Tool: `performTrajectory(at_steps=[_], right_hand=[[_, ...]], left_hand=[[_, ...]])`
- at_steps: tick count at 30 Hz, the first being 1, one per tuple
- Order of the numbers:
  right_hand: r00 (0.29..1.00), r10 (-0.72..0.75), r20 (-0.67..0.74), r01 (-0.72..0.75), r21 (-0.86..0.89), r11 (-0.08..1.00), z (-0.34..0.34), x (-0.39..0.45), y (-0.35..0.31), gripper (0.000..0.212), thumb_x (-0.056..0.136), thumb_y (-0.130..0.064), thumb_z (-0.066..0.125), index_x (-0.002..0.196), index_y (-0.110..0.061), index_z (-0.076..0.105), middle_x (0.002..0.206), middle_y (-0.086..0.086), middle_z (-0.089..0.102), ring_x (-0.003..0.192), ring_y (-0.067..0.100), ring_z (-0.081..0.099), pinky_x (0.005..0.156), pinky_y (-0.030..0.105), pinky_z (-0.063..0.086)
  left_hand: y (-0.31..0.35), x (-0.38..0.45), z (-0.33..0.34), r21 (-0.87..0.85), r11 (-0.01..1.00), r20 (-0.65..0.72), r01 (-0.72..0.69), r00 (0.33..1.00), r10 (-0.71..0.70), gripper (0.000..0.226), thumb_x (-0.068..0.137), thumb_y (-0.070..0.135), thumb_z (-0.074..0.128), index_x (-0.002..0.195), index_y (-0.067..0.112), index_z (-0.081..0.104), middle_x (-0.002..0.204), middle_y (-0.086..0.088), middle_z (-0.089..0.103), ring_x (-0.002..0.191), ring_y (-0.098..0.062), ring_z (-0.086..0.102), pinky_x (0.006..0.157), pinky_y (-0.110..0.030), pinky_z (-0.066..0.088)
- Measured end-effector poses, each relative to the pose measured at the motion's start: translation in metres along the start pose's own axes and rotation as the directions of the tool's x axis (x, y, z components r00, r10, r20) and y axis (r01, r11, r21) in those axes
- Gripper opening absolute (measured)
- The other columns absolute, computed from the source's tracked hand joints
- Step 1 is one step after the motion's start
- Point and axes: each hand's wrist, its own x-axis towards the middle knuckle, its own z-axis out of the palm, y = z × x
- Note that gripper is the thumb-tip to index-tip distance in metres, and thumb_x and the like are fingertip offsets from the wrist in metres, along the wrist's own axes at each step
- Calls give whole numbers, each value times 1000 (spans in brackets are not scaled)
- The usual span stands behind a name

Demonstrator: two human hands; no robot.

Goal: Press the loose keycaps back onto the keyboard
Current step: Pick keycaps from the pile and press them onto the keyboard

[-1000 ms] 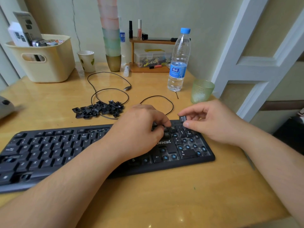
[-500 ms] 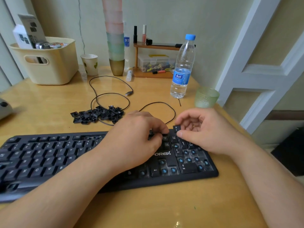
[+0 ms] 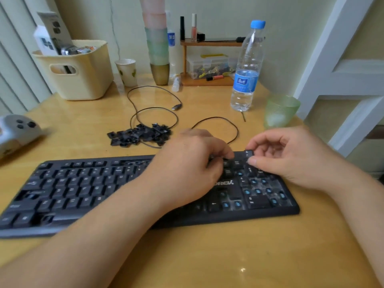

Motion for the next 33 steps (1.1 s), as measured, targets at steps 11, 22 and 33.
performTrajectory(at_steps=[11, 22, 33], right_hand=[[997, 48, -60, -50, -38, 998, 11, -3, -13, 46, 76, -6, 87, 87, -51, 77, 69, -13, 68, 52, 3, 48, 56, 7, 41], [988, -116, 98, 132, -188, 973, 41, 34, -115, 17, 79, -29, 86, 89, -39, 77, 81, -21, 71, 64, -8, 58, 62, 4, 41], [991, -46, 127, 62, -119, 991, 137, 84, -125, 14, 85, -32, 84, 94, -37, 75, 83, -24, 72, 72, -2, 66, 67, 18, 52]], left_hand=[[14, -5, 11, 70, 981, -49, -183, 981, 186, 25, 92, 28, 65, 114, 34, 77, 105, 3, 69, 98, -27, 57, 92, -40, 47], [-94, -24, -136, 81, 985, 187, 151, 969, -164, 12, 99, 38, 65, 106, 38, 74, 101, 24, 73, 87, 19, 62, 72, -1, 45], [-164, -52, -123, -127, 930, 194, 344, 928, -317, 8, 91, 43, 75, 98, 45, 79, 99, 27, 74, 96, 10, 64, 92, -23, 46]])
